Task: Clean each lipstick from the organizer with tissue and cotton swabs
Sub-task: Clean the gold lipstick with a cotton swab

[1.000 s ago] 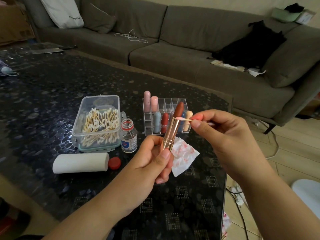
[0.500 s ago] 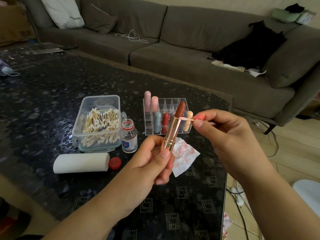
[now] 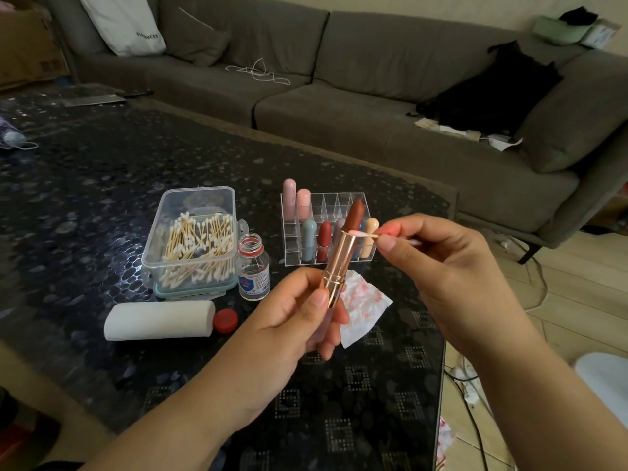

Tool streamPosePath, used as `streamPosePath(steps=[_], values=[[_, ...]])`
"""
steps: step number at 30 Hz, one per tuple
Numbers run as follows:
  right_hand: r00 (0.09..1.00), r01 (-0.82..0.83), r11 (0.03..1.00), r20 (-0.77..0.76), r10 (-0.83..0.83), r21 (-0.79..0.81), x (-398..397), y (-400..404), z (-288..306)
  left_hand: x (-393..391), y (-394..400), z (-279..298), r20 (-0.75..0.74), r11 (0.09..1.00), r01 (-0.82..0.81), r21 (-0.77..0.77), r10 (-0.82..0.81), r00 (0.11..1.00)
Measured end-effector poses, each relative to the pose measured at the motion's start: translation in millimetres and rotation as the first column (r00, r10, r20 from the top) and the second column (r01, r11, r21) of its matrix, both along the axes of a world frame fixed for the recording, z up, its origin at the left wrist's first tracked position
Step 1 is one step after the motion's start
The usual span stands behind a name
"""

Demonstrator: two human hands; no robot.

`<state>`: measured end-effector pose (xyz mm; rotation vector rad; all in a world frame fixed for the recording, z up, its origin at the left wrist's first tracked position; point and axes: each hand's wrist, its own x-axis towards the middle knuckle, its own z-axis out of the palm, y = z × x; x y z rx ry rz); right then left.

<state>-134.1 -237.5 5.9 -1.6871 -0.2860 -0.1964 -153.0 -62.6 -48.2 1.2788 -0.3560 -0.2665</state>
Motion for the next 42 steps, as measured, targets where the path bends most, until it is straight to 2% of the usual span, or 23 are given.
streamPosePath(steps=[13, 20, 30, 42], values=[[1.000, 0.004, 1.000, -0.003, -0.004, 0.024, 0.0, -0.6, -0.1, -1.7, 0.3, 1.5, -0.066, 0.999, 0.030, -0.041, -0.032, 0.997], [1.000, -0.001, 1.000, 0.001, 0.001, 0.006, 0.6, -0.3, -0.9, -1.2, -1.1, 0.4, 0.016, 1.000, 0.024, 0.000, -0.024, 1.000], [1.000, 0.003, 1.000, 0.000, -0.003, 0.024, 0.7, -0.9, -0.5, -2.7, 0.5, 3.1, -0.034, 0.992, 0.054, -0.114, -0.058, 0.998], [1.000, -0.023, 0.999, 0.009, 0.022, 0.030, 0.1, -0.9, -0.6, -2.7, 0.7, 2.6, -0.036, 0.993, 0.073, -0.089, -0.077, 0.996]])
